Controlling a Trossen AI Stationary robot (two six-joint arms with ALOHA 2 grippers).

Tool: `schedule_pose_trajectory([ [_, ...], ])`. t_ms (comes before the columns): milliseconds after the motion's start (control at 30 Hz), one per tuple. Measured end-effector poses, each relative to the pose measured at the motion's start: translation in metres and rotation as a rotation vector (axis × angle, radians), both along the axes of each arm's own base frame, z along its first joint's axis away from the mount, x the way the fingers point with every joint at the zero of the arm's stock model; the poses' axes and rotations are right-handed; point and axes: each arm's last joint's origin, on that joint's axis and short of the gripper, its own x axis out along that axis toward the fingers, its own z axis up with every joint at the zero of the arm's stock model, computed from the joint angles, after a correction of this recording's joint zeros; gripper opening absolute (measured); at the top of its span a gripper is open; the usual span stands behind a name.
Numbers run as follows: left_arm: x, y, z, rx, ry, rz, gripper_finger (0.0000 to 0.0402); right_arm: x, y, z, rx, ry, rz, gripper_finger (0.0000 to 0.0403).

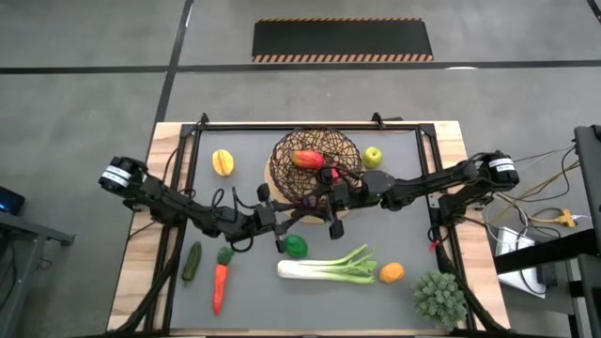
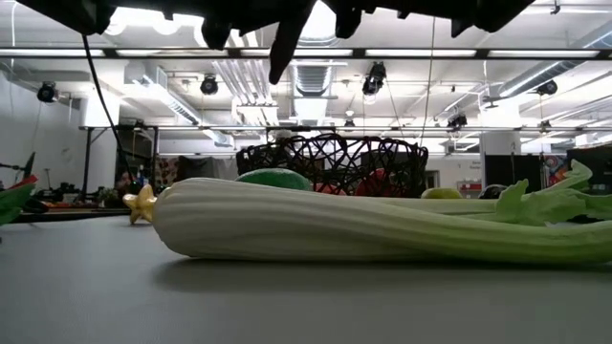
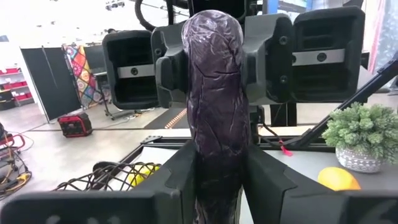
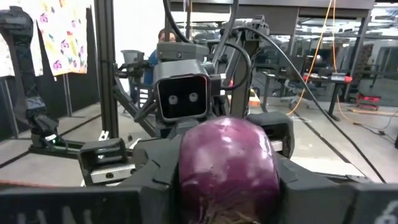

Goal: Build produce basket
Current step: Put the eggplant into the basket

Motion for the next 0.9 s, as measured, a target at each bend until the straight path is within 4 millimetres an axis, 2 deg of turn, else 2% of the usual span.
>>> schedule_pose_trajectory([
  [233, 0.000, 0.000, -0.001, -0.010, 0.000, 0.008, 0.0144, 0.000, 0.000, -0.002, -0.005, 0.025, -0.001, 0.0113],
  [567, 0.000, 0.001, 0.000, -0.013, -0.003, 0.027, 0.0241, -0.001, -0.003, -0.004, 0.022, 0.061, -0.005, 0.0113],
  [733, -0.003, 0.002, -0.001, 0.011, 0.048, 0.031, 0.0260, -0.007, -0.012, 0.004, 0.063, 0.099, -0.053, 0.0113],
  [900, -0.009, 0.005, 0.002, 0.033, 0.114, 0.052, 0.0261, -0.019, -0.021, 0.013, 0.076, 0.144, -0.190, 0.0113],
])
